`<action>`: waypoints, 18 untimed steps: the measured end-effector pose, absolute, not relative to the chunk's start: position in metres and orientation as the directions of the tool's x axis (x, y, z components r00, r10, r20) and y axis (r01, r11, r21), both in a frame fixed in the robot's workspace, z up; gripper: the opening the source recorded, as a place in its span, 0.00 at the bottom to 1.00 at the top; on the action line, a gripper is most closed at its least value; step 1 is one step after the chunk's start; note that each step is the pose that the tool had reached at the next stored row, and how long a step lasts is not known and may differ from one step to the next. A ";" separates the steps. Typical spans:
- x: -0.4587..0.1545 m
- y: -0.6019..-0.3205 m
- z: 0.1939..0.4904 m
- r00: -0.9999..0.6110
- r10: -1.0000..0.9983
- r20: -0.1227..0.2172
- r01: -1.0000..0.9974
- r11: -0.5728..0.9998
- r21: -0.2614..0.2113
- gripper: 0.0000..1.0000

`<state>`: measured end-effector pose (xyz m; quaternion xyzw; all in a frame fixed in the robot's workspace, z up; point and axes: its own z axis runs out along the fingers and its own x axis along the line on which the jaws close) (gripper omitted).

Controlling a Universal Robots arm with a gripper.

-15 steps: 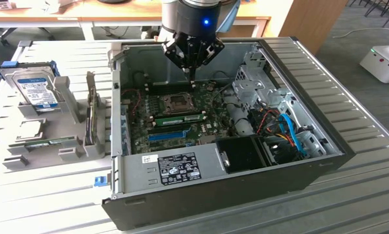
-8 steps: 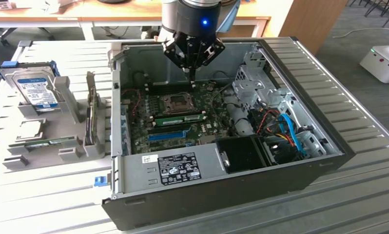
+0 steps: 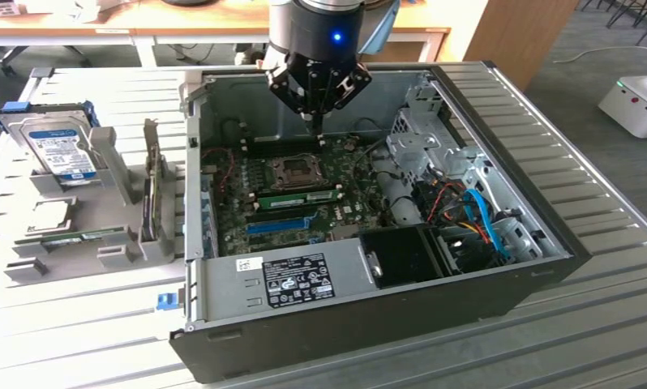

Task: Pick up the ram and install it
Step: 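Press down the ram until it locks into place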

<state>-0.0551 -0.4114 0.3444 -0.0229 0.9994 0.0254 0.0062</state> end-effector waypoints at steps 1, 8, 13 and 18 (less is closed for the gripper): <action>-0.055 -0.411 0.344 -0.999 -0.044 -0.014 -0.044 0.998 0.050 0.11; -0.055 -0.411 0.344 -1.000 -0.001 -0.014 -0.002 0.999 0.050 0.11; -0.056 -0.411 0.344 -1.000 0.022 -0.014 0.021 0.998 0.050 0.11; -0.056 -0.411 0.344 -1.000 0.023 -0.014 0.022 0.998 0.050 0.11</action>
